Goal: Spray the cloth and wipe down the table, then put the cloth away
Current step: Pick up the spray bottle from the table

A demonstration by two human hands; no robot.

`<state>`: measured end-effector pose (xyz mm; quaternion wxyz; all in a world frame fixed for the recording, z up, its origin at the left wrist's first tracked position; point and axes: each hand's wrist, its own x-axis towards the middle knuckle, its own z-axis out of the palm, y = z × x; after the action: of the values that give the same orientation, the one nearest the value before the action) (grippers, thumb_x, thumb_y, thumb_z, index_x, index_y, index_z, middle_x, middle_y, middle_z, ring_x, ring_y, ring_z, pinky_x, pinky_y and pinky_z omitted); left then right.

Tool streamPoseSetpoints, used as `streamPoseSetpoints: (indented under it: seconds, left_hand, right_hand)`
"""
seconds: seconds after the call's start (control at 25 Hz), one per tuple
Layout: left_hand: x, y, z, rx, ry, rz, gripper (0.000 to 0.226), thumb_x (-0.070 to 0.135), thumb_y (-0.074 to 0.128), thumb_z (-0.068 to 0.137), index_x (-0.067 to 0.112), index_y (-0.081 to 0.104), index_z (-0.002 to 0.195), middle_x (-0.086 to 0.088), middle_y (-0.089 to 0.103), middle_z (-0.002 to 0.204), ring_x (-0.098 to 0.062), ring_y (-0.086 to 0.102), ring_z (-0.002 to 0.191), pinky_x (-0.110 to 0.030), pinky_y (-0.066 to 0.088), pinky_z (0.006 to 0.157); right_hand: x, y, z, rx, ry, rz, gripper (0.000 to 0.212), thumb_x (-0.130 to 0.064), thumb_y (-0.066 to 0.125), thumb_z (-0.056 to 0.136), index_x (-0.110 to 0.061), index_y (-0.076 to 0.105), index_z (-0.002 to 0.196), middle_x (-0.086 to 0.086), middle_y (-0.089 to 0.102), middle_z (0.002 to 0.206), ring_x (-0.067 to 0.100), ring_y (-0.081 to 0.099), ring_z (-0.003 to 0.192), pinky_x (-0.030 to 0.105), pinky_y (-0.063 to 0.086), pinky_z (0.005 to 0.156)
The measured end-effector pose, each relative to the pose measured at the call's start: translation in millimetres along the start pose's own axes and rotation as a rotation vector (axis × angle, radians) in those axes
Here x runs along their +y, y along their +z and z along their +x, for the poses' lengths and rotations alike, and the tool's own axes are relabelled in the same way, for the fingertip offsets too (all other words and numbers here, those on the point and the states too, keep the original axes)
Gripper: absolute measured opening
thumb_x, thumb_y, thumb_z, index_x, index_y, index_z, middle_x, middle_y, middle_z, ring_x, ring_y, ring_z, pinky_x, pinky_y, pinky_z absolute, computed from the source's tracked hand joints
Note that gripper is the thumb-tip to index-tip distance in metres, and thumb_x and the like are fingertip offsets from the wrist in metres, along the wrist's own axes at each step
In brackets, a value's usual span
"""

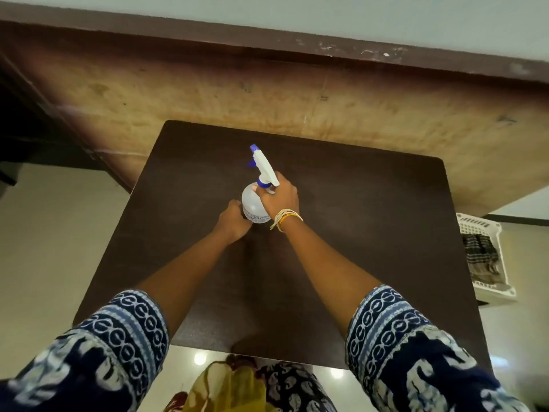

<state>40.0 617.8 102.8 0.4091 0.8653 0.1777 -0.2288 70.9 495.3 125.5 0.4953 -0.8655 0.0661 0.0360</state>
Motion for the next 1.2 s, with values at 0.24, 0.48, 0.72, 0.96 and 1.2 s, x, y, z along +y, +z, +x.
streamPoseSetpoints:
  seconds: [0.24, 0.48, 0.72, 0.96, 1.2]
  left_hand:
    - [48.6, 37.9, -12.9, -0.103, 0.083, 0.081, 0.092, 0.015, 0.072, 0.082, 0.015, 0.012, 0.153, -0.021, 0.043, 0.145, -0.034, 0.046, 0.131, -0.047, 0.043, 0.105]
    - [118.1, 137.0, -67.2, -0.165, 0.217, 0.160, 0.086, 0.020, 0.069, 0.083, 0.018, 0.017, 0.152, -0.020, 0.045, 0.141, -0.033, 0.051, 0.125, -0.041, 0.046, 0.100]
    - [197.4, 261.1, -138.5, -0.223, 0.369, 0.234, 0.082, 0.019, 0.066, 0.086, 0.016, 0.017, 0.151, -0.018, 0.049, 0.137, -0.033, 0.053, 0.121, -0.038, 0.045, 0.097]
    - [254.2, 363.2, -183.9, -0.266, 0.404, 0.254, 0.080, 0.016, 0.066, 0.087, 0.015, 0.019, 0.151, -0.021, 0.049, 0.135, -0.033, 0.055, 0.119, -0.035, 0.047, 0.091]
    - [312.1, 443.1, -177.0, -0.290, 0.439, 0.248, 0.070, 0.013, 0.063, 0.086, 0.011, 0.027, 0.146, -0.018, 0.054, 0.127, -0.032, 0.055, 0.119, -0.038, 0.048, 0.095]
  right_hand:
    - [44.6, -87.1, -21.0, 0.098, 0.127, 0.113, 0.036, -0.022, 0.081, 0.076, -0.011, 0.069, 0.107, 0.004, 0.070, 0.094, 0.017, 0.063, 0.087, 0.030, 0.053, 0.079]
    - [107.9, -218.8, -71.5, 0.193, 0.202, 0.380, 0.044, -0.006, 0.078, 0.077, -0.004, 0.065, 0.119, 0.014, 0.071, 0.110, 0.026, 0.067, 0.104, 0.039, 0.052, 0.097]
    - [182.3, -360.6, -137.1, 0.313, 0.230, 0.394, 0.042, -0.002, 0.076, 0.078, 0.000, 0.064, 0.119, 0.015, 0.070, 0.110, 0.029, 0.066, 0.105, 0.043, 0.050, 0.099]
    - [238.0, -475.4, -174.9, 0.396, 0.233, 0.357, 0.037, -0.001, 0.073, 0.081, 0.002, 0.064, 0.116, 0.008, 0.066, 0.101, 0.021, 0.061, 0.093, 0.038, 0.050, 0.090]
    - [301.6, -552.7, -151.3, 0.426, 0.299, 0.320, 0.039, -0.010, 0.076, 0.080, -0.005, 0.065, 0.117, 0.013, 0.070, 0.106, 0.030, 0.065, 0.103, 0.045, 0.052, 0.092]
